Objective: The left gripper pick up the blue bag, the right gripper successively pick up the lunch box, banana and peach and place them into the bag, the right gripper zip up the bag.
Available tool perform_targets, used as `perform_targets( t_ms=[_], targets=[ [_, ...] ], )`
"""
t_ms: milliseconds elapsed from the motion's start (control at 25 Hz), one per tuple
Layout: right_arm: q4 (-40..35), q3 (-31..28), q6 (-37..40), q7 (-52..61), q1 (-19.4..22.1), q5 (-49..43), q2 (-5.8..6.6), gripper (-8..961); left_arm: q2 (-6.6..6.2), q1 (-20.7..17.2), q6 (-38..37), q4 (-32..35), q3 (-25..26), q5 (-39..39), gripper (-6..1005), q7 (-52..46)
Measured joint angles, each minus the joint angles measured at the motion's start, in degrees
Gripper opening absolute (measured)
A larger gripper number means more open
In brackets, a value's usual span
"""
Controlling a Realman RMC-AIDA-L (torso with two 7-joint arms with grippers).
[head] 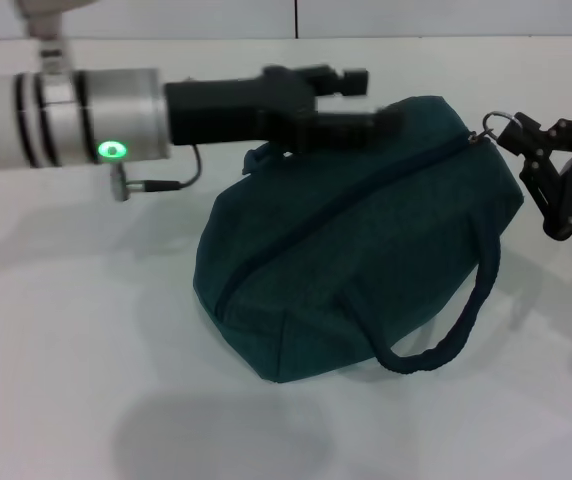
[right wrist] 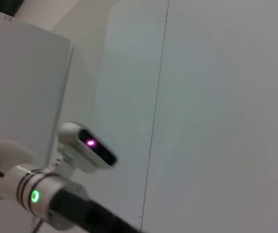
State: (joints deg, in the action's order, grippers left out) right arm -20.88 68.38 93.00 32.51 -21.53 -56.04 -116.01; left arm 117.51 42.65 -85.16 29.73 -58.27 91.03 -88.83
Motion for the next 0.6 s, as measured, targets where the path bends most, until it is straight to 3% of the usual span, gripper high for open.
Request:
perform_targets(
  t_ms=[40,200,480,600],
  targets=[
    [0.1,0.0,0.1,0.0,0.0,0.0,0.0,18,0.9,0.4,1.7,2.1,-0.1,3.1,833,-2.6],
    [0.8,0.0,0.2,0.0,0.0,0.1,0.0,18,2.18,0.5,3.9,5.4,-0.7,7.0,845,-5.0],
    [1.5,0.0,0.3,0.0,0.1,0.5,-0.08,18,2.14,0.2,4.2,6.0,-2.2,6.9,854,-4.5],
    [2.0,-0.1,0.4,0.0,0.1,0.6,-0.08,19,2.1,0.2,4.0,5.8,-2.1,6.9,745,-4.4]
  ],
)
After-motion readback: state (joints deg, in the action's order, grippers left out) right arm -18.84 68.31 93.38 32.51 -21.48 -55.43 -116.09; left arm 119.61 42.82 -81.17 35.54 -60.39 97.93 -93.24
